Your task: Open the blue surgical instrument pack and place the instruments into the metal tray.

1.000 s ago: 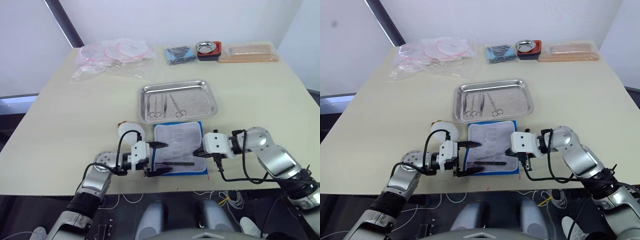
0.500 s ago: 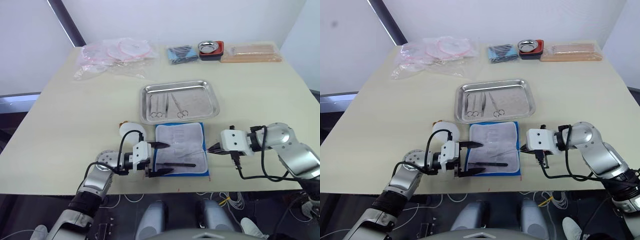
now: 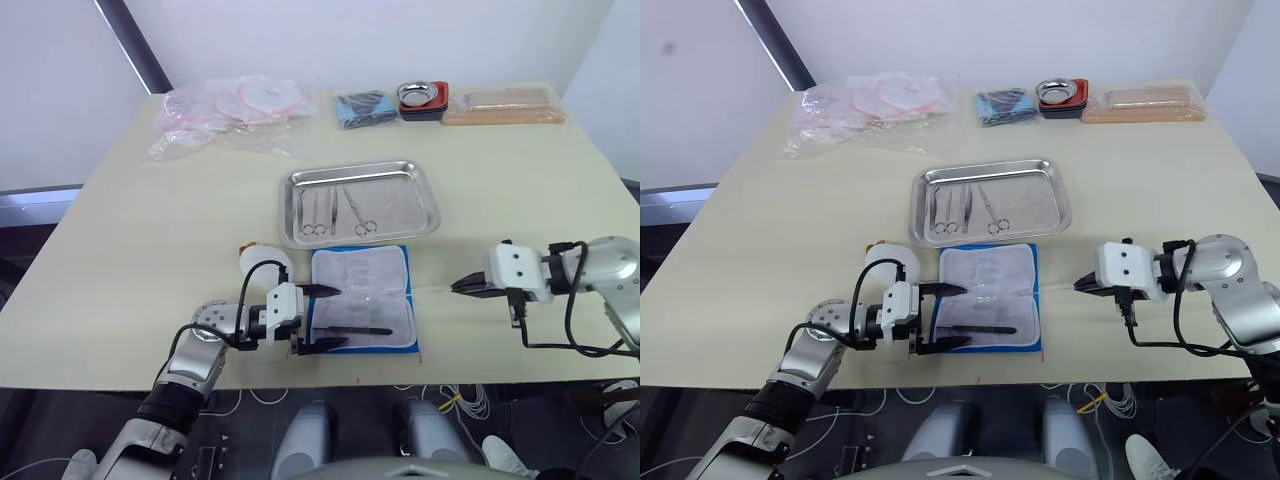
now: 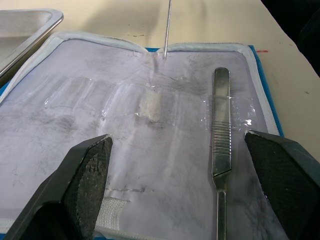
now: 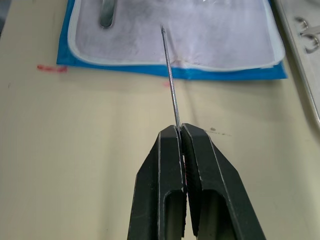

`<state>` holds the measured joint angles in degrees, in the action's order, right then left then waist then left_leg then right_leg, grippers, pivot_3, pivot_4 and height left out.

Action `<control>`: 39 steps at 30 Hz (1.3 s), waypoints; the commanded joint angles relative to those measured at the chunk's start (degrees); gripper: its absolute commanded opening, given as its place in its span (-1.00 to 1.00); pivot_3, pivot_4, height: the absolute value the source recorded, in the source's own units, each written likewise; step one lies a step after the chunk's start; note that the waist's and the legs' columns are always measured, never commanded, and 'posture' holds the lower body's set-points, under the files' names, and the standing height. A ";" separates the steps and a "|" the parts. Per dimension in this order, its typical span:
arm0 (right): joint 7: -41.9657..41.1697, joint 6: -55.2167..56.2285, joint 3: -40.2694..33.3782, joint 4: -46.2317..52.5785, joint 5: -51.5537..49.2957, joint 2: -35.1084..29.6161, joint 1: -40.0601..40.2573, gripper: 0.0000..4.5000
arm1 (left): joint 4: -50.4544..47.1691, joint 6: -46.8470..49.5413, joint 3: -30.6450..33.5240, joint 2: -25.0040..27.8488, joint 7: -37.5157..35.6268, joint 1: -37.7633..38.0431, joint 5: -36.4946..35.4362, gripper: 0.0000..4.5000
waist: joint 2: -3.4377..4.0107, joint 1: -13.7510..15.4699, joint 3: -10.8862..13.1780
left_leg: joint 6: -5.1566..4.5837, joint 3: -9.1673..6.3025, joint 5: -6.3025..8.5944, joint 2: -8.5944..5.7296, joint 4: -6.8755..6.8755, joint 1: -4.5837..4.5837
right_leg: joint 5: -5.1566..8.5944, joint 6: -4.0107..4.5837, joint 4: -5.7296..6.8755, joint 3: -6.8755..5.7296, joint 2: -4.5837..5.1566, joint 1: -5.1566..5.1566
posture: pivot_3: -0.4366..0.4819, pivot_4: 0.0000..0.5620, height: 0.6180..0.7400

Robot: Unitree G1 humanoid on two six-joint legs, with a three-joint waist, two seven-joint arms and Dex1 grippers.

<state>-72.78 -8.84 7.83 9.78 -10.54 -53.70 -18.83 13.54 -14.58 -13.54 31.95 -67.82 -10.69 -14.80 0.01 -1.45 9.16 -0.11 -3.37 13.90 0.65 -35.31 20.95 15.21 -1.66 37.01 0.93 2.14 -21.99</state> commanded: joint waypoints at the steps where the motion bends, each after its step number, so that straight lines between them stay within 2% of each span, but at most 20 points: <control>1: 3.29 -5.35 -4.61 -0.08 -5.69 3.22 -1.26 -0.98 | 8.48 3.11 -1.67 1.78 1.39 2.85 5.82 1.00 | -0.01 -0.01 0.00 | 0.00 -0.01 0.00 0.00 0.00 0.00 | 0.00 0.00 0.00 -0.01 -0.01 0.03 | -0.05 -0.47 1.00; 6: 11.32 -14.52 -4.84 1.49 -6.84 8.98 -3.52 -0.98 | 8.31 3.34 -1.62 1.83 1.51 2.84 5.82 1.00 | 0.02 0.02 0.00 | 0.00 -0.02 0.00 0.00 0.01 -0.01 | 0.00 0.00 0.00 -0.01 -0.04 0.10 | -0.05 -0.47 1.00; 9: 19.66 -21.67 -4.57 1.54 -6.04 14.40 -6.43 -0.98 | 8.10 3.44 -1.56 1.86 1.69 3.08 5.79 1.00 | 0.06 -0.06 -0.01 | 0.00 0.01 0.00 -0.01 0.00 -0.03 | -0.01 -0.01 0.00 0.03 -0.07 0.10 | -0.05 -0.47 1.00; 17: 32.70 -29.58 -3.36 -0.87 -3.84 24.37 -11.20 -0.98 | 8.20 3.31 -1.87 1.81 1.64 3.15 5.84 1.00 | 0.24 0.20 -0.13 | -0.02 -0.04 -0.01 -0.01 0.07 -0.02 | -0.01 0.00 0.00 0.01 -0.11 0.09 | -0.05 -0.47 1.00; 24: 43.63 -34.69 -2.54 -11.20 -0.90 35.04 -20.48 -0.98 | 8.96 3.22 -1.59 2.20 1.60 2.70 5.93 1.00 | 0.37 -0.13 -0.21 | -0.04 -0.03 -0.02 -0.03 0.07 -0.05 | -0.01 0.01 0.01 0.02 -0.22 0.10 | -0.05 -0.47 1.00; 30: 49.03 -32.17 -2.25 -23.92 1.42 41.49 -27.86 -0.98 | 9.43 2.96 -1.44 2.33 1.62 2.70 5.96 1.00 | 0.40 -0.54 -0.23 | -0.05 -0.01 -0.03 -0.07 0.06 -0.03 | -0.04 0.02 0.03 0.05 -0.22 0.10 | -0.05 -0.47 1.00; 39: 54.81 -28.67 -3.85 -38.88 3.79 47.59 -33.83 -0.98 | 9.56 2.76 -1.19 2.40 1.76 2.99 5.98 1.00 | 0.43 -0.88 -0.24 | -0.07 -0.01 -0.04 -0.06 0.06 -0.07 | -0.07 0.09 0.09 0.06 -0.25 0.10 | -0.05 -0.47 1.00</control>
<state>-19.01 -39.35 5.33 -28.98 -6.76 -6.90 -50.51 13.76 -14.76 -13.47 32.32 -68.26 -10.71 -14.97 0.44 -2.33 8.92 -0.18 -3.36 13.86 0.59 -35.25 20.88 15.13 -1.57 37.11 1.02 1.89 -21.89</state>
